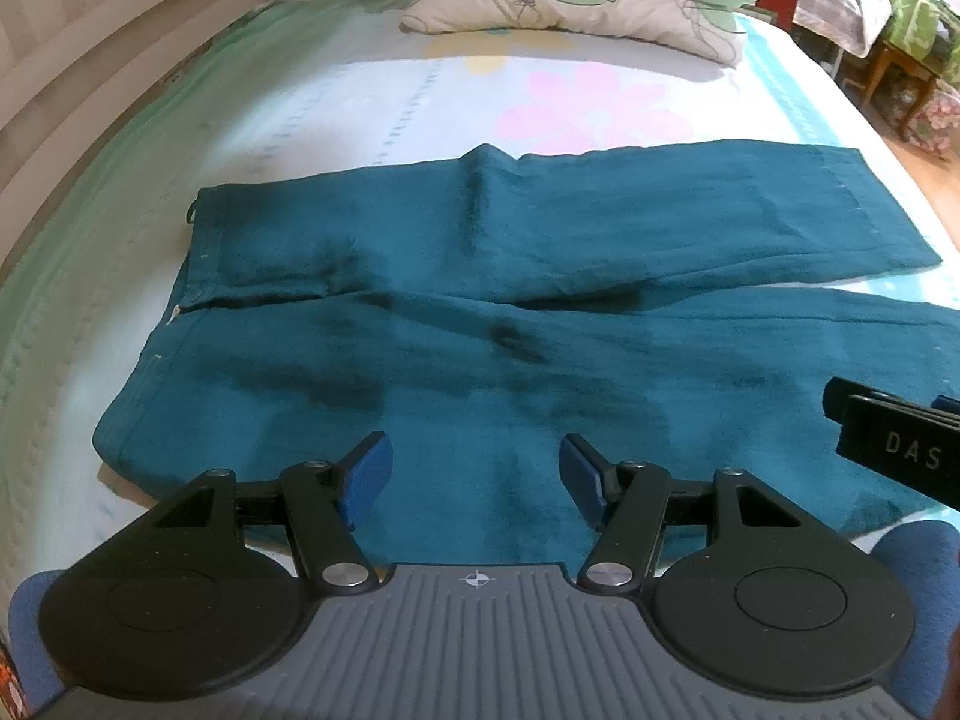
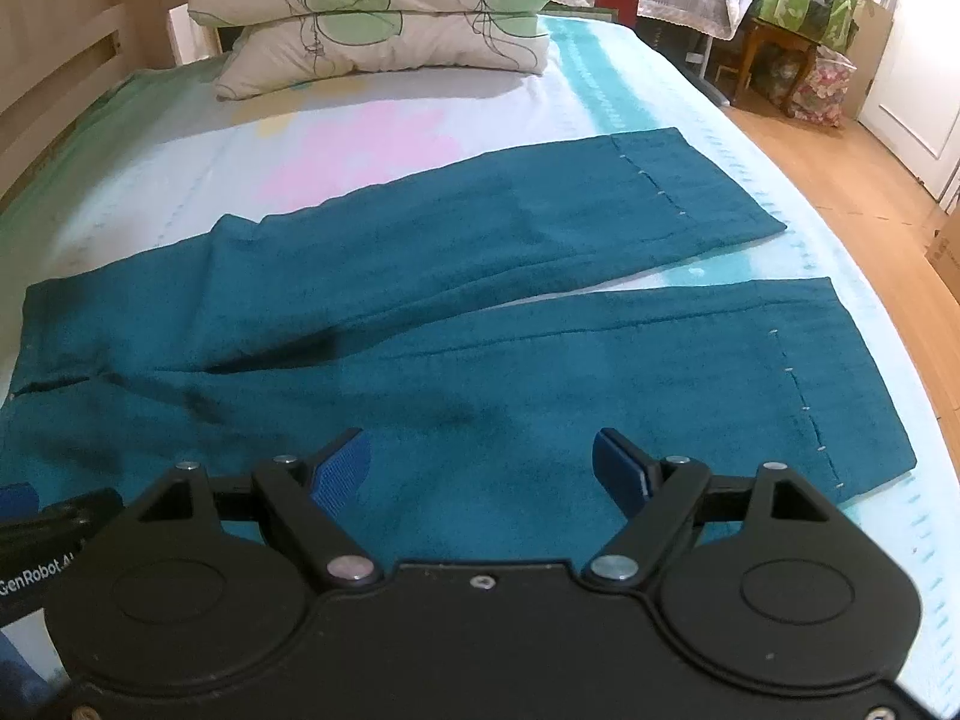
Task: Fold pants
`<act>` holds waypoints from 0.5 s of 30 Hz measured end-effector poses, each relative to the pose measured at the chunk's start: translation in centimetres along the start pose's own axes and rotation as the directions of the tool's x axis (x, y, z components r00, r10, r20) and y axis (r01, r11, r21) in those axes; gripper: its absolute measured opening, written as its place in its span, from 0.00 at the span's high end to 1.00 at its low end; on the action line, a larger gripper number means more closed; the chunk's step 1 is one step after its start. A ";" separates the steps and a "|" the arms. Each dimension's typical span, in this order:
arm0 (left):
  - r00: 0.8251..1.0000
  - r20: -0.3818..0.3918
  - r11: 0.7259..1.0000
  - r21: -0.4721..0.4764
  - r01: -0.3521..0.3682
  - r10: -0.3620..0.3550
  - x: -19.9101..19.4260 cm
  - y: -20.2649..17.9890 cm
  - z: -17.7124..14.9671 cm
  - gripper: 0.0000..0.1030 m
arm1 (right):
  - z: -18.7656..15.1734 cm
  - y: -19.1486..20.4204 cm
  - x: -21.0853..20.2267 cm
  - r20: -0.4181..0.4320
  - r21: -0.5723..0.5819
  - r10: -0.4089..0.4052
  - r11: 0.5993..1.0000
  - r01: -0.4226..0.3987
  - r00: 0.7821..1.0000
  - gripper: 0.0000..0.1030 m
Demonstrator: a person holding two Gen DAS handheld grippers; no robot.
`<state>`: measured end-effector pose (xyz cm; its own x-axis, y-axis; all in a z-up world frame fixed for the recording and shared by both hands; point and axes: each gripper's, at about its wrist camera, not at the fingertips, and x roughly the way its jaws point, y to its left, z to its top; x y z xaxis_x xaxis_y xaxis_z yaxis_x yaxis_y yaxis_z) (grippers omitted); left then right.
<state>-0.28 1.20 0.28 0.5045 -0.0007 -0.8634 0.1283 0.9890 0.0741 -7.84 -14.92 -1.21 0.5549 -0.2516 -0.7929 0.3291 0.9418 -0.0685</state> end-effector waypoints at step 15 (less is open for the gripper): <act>1.000 -0.003 1.000 0.007 -0.009 0.009 0.4 -0.1 -0.3 0.41 | 0.0 0.0 0.1 -0.009 -0.001 -0.004 1.000 0.004 1.000 0.21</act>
<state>-0.37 1.10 -0.19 0.5029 0.0082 -0.8643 0.1304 0.9878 0.0852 -7.79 -14.92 -1.30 0.5463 -0.2534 -0.7983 0.3307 0.9410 -0.0724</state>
